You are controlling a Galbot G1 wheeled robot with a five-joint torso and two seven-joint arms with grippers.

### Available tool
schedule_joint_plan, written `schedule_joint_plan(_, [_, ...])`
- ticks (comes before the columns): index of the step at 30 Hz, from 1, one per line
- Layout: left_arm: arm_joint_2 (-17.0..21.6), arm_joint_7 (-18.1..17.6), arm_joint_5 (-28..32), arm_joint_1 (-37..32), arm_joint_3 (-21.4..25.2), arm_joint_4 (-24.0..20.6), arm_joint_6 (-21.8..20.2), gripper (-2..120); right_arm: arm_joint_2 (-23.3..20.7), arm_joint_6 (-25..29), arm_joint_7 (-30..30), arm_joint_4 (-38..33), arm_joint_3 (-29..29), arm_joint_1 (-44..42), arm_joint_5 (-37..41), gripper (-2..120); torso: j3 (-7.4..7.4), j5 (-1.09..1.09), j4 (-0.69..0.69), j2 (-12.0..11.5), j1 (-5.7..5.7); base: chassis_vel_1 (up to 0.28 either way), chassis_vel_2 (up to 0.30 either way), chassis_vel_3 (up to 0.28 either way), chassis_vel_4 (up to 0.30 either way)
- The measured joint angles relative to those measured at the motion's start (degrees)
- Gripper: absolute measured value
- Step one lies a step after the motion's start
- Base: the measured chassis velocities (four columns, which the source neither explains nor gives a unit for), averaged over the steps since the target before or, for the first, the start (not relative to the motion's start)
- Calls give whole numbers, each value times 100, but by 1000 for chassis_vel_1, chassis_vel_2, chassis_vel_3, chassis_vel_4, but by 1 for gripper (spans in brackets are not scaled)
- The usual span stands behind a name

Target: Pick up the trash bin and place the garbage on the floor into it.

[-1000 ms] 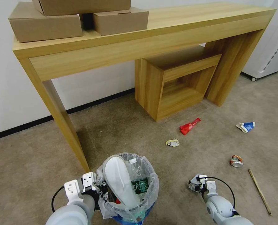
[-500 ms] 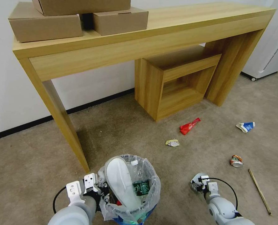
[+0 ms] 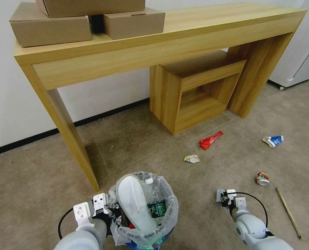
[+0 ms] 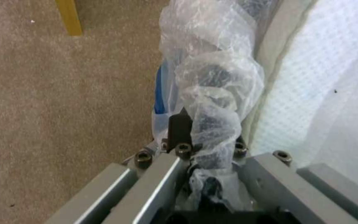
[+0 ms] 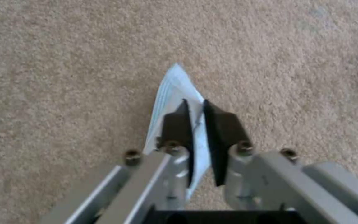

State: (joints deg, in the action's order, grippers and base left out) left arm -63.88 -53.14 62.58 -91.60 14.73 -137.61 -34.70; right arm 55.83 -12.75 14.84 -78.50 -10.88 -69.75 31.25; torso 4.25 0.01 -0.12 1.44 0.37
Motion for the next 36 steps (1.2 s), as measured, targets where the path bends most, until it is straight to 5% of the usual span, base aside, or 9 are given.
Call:
schedule_joint_plan(3, [-11,9,-42,-20,-1,1,8,0,3,23,-5,6,22,10,2,0,0,0,0,0,0,0,0,0,0])
schedule_joint_plan(18, [-35,36,-175,-104,21,10,19,0,51,245,-169,-71,9,38,35,0,0,0,0,0,0,0,0,0,0])
schedule_joint_plan(36, [-8,43,-150,-106,61,-9,36,0,-402,1309,-1216,-1995,-734,-278,411,0,0,0,0,0,0,0,0,0,0])
